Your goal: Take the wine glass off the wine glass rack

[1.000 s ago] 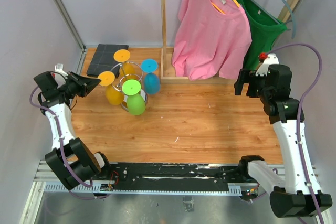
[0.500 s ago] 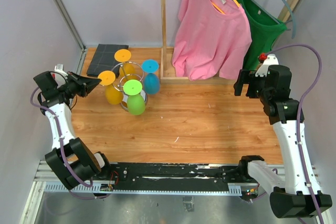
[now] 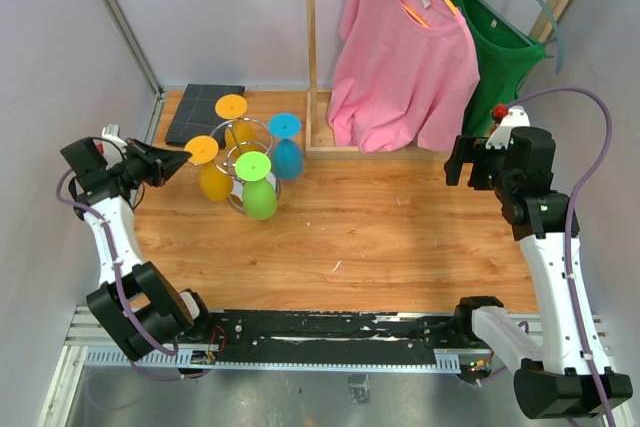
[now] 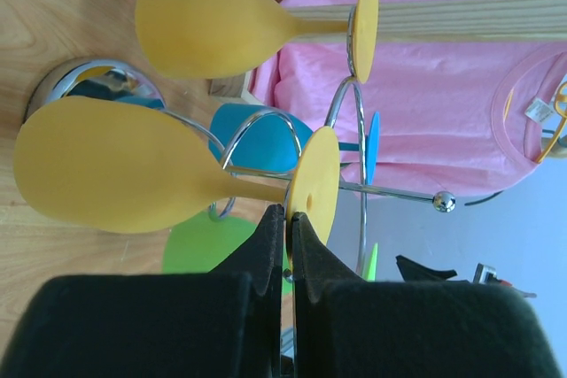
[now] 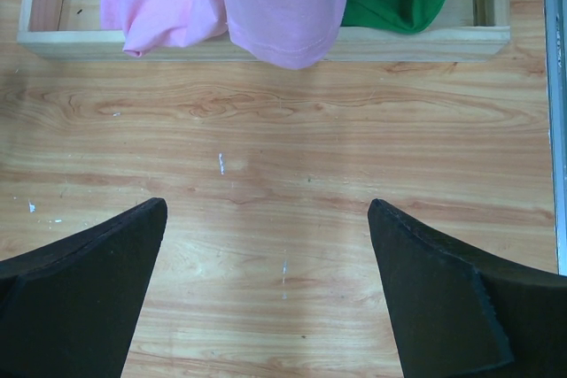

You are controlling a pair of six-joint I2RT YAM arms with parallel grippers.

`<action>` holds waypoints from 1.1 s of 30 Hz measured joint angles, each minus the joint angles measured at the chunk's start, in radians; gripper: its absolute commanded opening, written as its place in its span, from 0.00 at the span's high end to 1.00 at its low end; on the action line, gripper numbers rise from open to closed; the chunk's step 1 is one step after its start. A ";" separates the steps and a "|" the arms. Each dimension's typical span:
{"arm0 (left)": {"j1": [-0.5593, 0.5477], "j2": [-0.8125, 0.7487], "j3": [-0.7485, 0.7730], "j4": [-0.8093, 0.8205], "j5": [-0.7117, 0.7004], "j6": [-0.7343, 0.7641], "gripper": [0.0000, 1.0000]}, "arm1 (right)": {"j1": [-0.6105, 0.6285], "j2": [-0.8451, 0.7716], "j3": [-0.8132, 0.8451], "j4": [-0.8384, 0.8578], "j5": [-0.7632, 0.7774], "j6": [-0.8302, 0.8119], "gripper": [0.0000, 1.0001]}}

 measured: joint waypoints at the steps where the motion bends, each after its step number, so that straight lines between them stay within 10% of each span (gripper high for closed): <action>1: 0.003 0.000 0.000 -0.002 0.002 0.002 1.00 | 0.000 0.000 0.000 0.000 0.000 0.000 0.02; 33: 0.047 -0.004 0.010 -0.079 0.100 0.097 0.59 | 0.000 -0.007 -0.018 0.001 -0.003 0.007 0.02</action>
